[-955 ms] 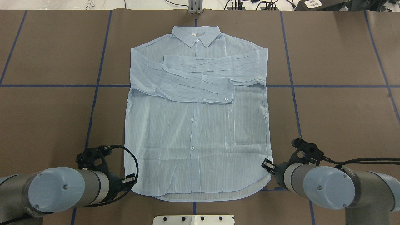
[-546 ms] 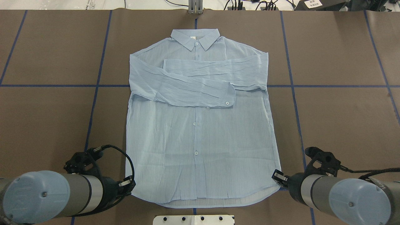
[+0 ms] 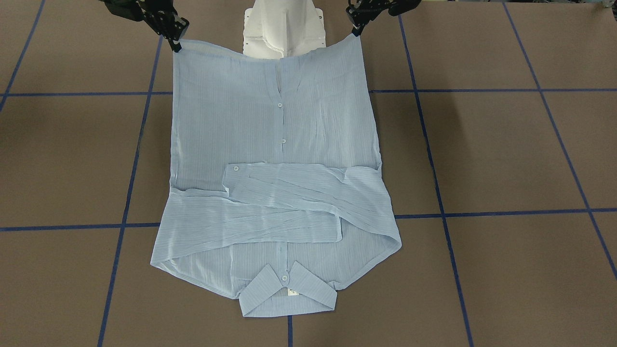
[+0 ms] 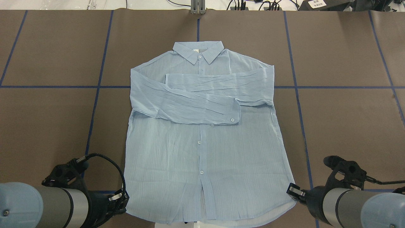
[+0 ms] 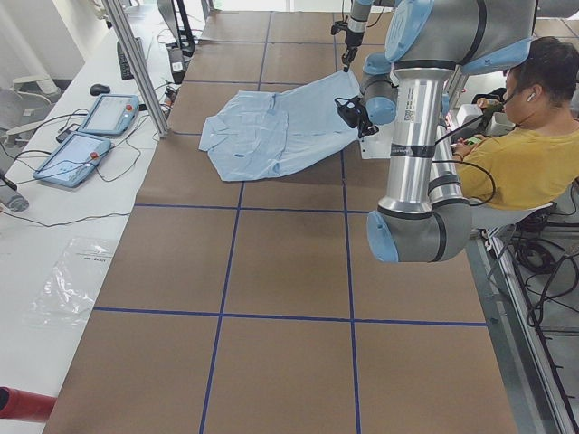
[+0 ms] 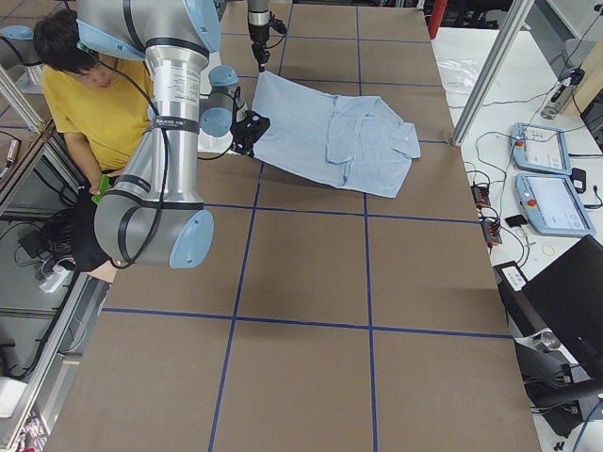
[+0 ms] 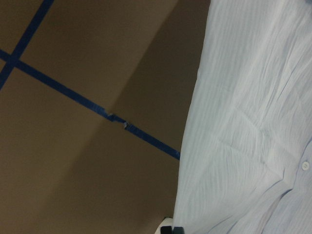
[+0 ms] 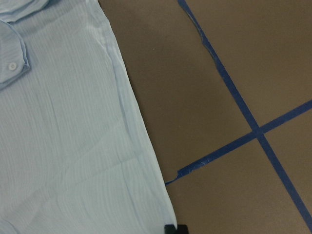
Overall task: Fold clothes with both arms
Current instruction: 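Lift the hem with both grippers and fold it toward the collar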
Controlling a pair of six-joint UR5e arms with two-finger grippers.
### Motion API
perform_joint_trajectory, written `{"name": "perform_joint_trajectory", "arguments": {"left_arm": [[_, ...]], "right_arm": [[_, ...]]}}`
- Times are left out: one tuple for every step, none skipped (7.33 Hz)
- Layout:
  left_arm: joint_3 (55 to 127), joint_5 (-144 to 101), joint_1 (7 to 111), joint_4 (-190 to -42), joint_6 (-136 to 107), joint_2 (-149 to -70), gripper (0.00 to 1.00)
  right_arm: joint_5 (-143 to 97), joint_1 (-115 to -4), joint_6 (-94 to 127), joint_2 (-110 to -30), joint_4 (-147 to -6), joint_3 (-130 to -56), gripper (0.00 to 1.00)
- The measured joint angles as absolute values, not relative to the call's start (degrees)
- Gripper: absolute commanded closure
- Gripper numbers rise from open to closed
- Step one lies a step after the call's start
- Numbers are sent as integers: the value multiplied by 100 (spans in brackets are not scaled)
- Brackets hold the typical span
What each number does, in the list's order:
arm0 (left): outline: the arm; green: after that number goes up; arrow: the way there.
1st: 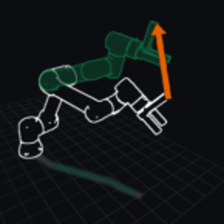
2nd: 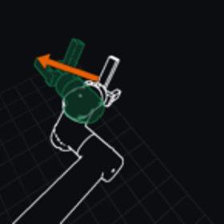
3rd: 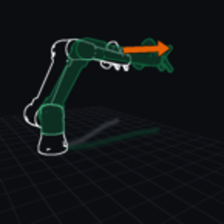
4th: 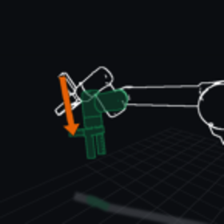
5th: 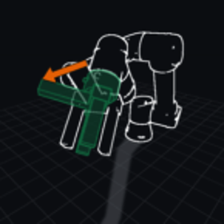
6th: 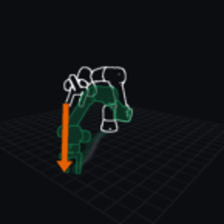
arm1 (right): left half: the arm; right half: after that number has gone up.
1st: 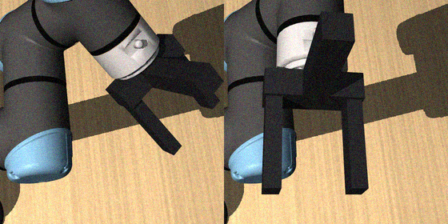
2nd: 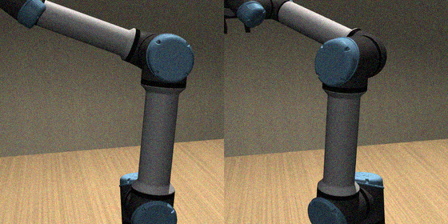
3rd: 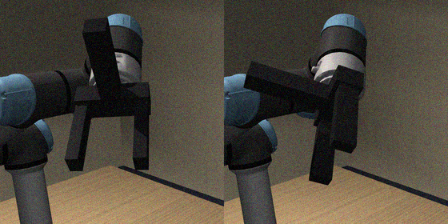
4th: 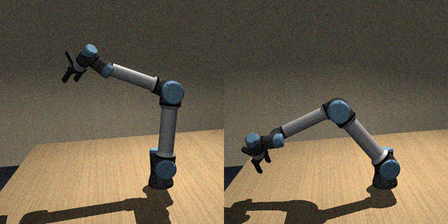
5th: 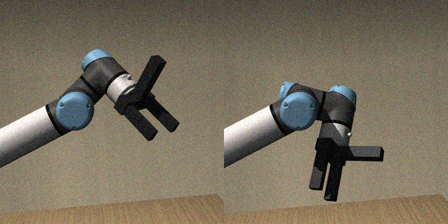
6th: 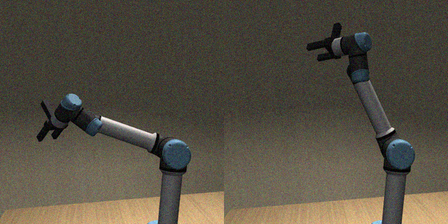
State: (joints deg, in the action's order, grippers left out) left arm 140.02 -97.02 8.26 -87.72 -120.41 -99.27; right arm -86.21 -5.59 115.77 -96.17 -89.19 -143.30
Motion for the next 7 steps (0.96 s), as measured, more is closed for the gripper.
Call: {"name": "perform_joint_trajectory", "arguments": {"left_arm": [[13948, -9736, 1067, -8749, -11958, -10139, 100], [13776, -9761, 1450, -8738, -11689, -10402, 100], [13555, -9872, 1945, -8732, -11237, -10630, 100], [13396, -10091, 2459, -8733, -10831, -10758, 100], [13266, -10293, 2912, -8744, -10503, -10827, 100], [13088, -10380, 3207, -8757, -10093, -10878, 100], [12864, -10410, 3420, -8783, -9598, -10934, 100]], "right_arm": [[-8639, -807, 11570, -9495, -8986, -14351, 100], [-8719, -1196, 11542, -9243, -9031, -14249, 100], [-8949, -1725, 11474, -8860, -9073, -13982, 100], [-9275, -2273, 11374, -8425, -9113, -13639, 100], [-9581, -2788, 11239, -8006, -9145, -13272, 100], [-9795, -3224, 11012, -7621, -9157, -12845, 100], [-9916, -3554, 10723, -7304, -9157, -12405, 100]]}}
